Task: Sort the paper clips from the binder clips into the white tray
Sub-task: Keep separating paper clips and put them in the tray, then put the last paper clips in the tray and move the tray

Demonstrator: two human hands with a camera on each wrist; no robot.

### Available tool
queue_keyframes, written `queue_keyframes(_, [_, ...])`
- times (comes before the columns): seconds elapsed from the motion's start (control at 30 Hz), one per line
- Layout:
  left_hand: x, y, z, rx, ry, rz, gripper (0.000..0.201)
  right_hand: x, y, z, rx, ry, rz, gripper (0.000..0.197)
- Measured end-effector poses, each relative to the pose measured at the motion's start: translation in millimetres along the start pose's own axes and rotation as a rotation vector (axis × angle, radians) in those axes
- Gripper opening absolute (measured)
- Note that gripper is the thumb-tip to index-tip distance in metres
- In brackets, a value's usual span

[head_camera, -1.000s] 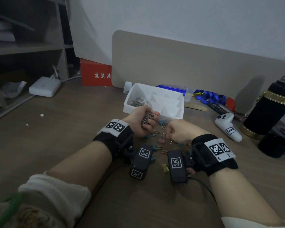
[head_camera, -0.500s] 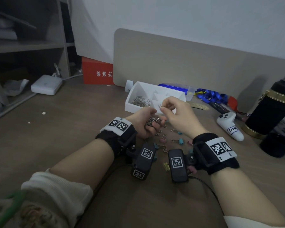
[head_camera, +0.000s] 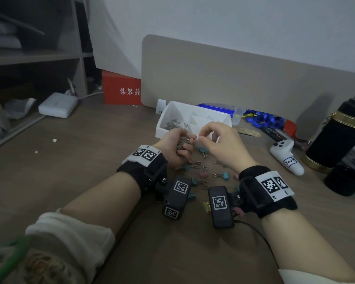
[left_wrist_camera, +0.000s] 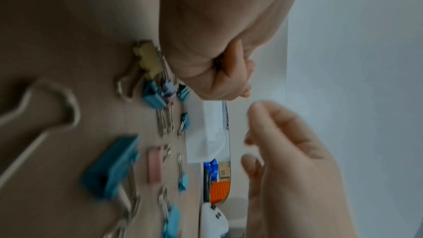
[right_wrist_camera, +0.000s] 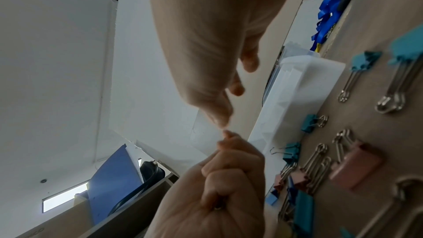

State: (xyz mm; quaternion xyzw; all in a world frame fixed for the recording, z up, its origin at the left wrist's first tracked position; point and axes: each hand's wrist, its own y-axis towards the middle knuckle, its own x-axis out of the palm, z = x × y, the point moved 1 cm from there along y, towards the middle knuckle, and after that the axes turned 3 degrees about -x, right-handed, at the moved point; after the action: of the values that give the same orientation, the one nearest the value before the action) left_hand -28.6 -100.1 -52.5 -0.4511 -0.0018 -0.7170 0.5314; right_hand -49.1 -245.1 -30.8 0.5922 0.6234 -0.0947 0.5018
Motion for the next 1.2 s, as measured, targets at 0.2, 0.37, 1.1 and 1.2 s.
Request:
queue_keyframes(0.2, [-6.7, -4.0, 11.3, 0.041, -0.03, 0.018, 0.03, 10.4, -6.7, 5.7, 0.1, -0.104, -0.493, 0.009])
queue_keyframes(0.37, [-6.5, -2.2, 9.4, 0.031, 0.006, 0.001, 0.03, 11.9, -9.0, 8.1, 0.172, -0.105, -0.513, 0.006])
queue_keyframes(1.1, [-1.4, -4.4, 3.6, -0.078, 0.186, -0.024, 0.03, 0.2, -1.1, 14.7, 0.202, -0.171, 0.017, 0.01])
queue_keyframes(1.2, [0.8, -5.7, 1.6, -0.131, 0.259, -0.07, 0.034, -0.7, -0.1, 8.0, 0.091, 0.052, 0.077, 0.01])
